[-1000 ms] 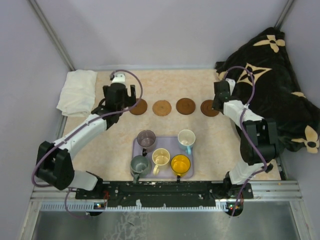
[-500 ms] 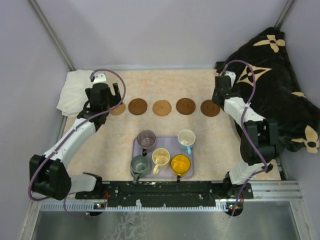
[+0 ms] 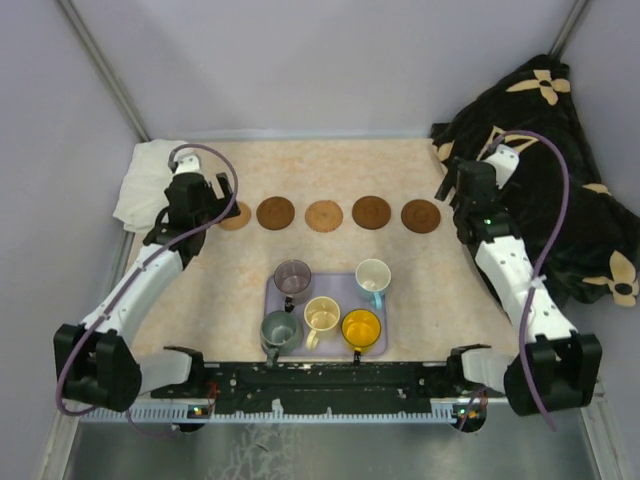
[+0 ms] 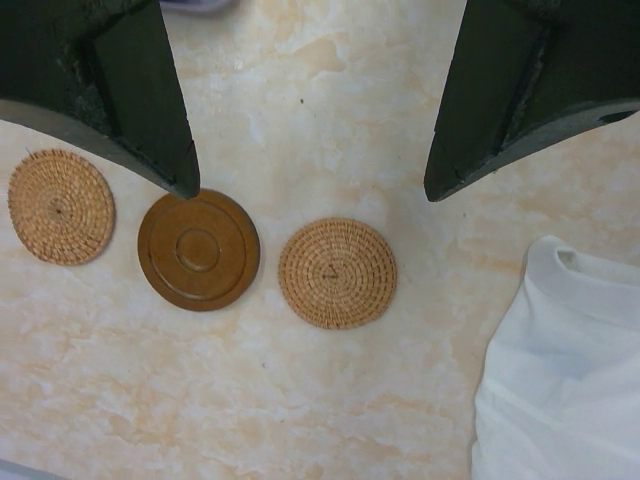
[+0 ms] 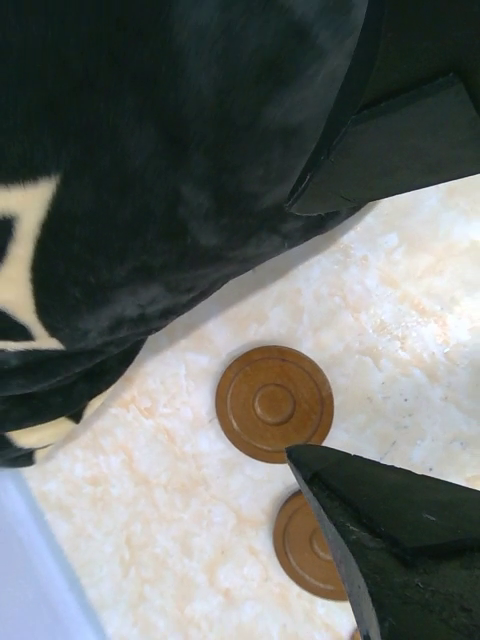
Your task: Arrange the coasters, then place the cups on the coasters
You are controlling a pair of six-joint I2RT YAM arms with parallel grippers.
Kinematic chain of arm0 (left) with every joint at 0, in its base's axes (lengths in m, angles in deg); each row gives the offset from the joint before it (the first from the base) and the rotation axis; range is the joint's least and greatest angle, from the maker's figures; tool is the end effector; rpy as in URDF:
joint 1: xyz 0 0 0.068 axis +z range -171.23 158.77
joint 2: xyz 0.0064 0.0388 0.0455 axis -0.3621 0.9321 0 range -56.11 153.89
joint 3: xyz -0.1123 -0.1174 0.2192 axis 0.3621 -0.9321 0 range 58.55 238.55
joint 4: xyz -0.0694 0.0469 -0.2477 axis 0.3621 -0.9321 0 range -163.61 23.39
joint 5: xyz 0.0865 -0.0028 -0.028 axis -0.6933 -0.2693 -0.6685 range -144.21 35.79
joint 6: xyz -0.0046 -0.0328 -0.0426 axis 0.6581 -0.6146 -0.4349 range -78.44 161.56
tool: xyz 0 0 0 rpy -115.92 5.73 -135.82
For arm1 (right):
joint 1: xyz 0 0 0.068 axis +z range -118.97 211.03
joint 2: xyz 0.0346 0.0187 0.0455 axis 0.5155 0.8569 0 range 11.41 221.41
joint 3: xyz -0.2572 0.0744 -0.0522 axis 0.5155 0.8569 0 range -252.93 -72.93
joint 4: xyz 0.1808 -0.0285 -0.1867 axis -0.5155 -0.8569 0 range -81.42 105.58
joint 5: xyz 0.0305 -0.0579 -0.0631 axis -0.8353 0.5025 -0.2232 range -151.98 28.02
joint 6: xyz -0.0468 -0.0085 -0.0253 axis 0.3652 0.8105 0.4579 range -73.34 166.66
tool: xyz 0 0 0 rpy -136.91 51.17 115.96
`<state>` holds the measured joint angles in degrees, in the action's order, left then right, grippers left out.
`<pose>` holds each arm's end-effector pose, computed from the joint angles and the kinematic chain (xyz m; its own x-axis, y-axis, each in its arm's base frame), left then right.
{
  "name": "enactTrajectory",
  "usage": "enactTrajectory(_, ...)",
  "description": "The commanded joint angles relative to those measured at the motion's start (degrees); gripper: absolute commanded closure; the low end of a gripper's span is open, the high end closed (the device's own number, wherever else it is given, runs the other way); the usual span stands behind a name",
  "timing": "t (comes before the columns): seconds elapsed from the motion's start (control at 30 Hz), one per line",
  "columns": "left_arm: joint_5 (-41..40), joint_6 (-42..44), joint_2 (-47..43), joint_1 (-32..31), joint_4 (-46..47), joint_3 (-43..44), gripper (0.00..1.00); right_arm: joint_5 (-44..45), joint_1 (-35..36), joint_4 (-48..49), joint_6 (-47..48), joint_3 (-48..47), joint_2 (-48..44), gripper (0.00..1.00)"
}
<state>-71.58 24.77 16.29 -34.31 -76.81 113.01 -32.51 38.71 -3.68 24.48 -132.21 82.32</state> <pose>0.2821 -0.0546 0.2958 -0.4281 -0.1837 -0.8849 -0.1714 0.9779 -0.1200 0.2757 0.0194 0.3185 -0.3572 0.2834 -0.8900 0.4717 0.8771 0.0900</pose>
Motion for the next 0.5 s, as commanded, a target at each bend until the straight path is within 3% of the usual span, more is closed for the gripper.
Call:
enactTrajectory(0.0, 2.1, -2.7, -8.8, 0.2, 0.1, -4.5, 0.01, 0.2, -0.3, -1.9, -0.4, 2.7, -8.7, 0.01)
enactTrajectory(0.23, 5.8, -2.8, -14.7, 0.2, -5.5, -5.5, 0.01, -10.5, 0.2, -9.8, -3.3, 7.9, -17.2, 0.01)
enactTrajectory(0.47, 5.8, -4.3, -19.5, 0.2, -8.9, -5.1, 0.01, -8.3, 8.9, -22.5, -3.4, 3.4, -22.7, 0.08)
